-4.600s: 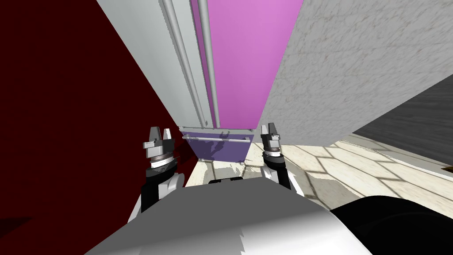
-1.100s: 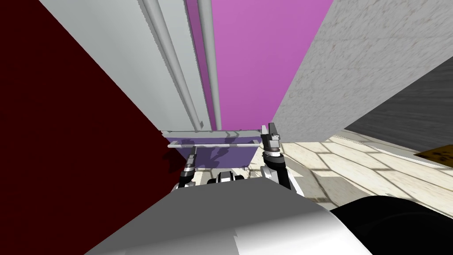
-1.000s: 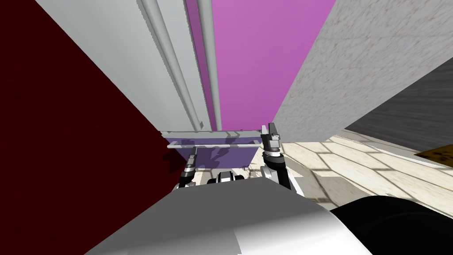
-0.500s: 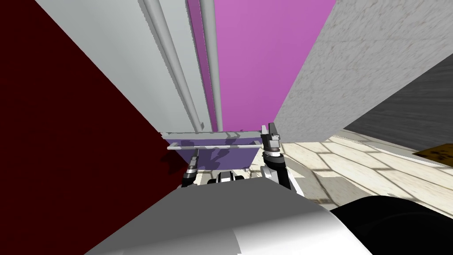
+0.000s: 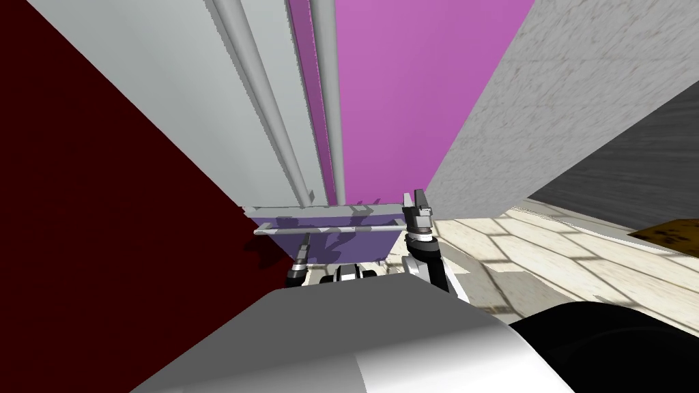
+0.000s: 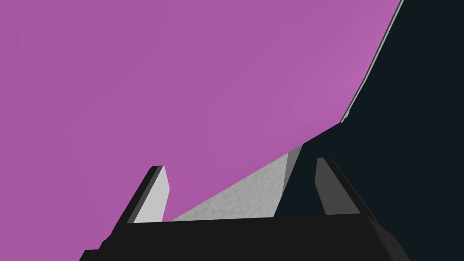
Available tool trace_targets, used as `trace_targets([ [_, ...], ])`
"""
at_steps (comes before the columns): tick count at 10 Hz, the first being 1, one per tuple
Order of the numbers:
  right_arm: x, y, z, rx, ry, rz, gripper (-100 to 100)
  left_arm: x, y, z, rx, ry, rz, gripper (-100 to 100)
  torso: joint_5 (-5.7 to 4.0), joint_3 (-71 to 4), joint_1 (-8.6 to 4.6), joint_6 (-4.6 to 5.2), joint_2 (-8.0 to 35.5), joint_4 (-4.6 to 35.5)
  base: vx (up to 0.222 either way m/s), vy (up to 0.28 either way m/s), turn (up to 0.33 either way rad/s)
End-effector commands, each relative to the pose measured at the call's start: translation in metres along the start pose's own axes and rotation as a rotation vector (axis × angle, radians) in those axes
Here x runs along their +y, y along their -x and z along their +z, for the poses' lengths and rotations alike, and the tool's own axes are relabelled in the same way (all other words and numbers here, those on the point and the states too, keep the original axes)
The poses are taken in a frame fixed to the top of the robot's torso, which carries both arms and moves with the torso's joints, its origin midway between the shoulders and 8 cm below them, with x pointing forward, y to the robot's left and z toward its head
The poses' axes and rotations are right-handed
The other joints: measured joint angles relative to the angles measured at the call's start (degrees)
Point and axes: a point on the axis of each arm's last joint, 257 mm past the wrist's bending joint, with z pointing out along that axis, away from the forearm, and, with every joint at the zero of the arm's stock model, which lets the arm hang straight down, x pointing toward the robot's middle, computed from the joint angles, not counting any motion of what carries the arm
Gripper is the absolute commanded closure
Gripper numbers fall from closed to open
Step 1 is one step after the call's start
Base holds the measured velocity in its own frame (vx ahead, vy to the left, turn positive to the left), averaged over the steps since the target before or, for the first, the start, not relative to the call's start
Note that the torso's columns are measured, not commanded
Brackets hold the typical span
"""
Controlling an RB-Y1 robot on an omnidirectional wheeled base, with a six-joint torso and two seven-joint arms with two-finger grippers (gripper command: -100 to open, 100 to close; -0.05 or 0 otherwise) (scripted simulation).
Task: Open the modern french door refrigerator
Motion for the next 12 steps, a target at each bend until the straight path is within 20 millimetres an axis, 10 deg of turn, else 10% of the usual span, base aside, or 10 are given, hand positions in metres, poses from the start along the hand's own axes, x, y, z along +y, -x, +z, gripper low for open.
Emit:
trace_targets([
  [1,0.0,0.0,0.0,0.0,0.0,0.0,0,0.006,-0.013,-0.006,0.002,0.015,-0.016,-100,-0.01,0.1,-0.02,-0.01,0.1,0.0,0.036,0.015,-0.02],
  [12,0.0,0.0,0.0,0.0,0.0,0.0,0,0.008,-0.03,0.024,-0.014,0.026,-0.061,-100,0.0,0.0,0.01,-0.02,0.1,0.0,0.004,0.0,0.0],
])
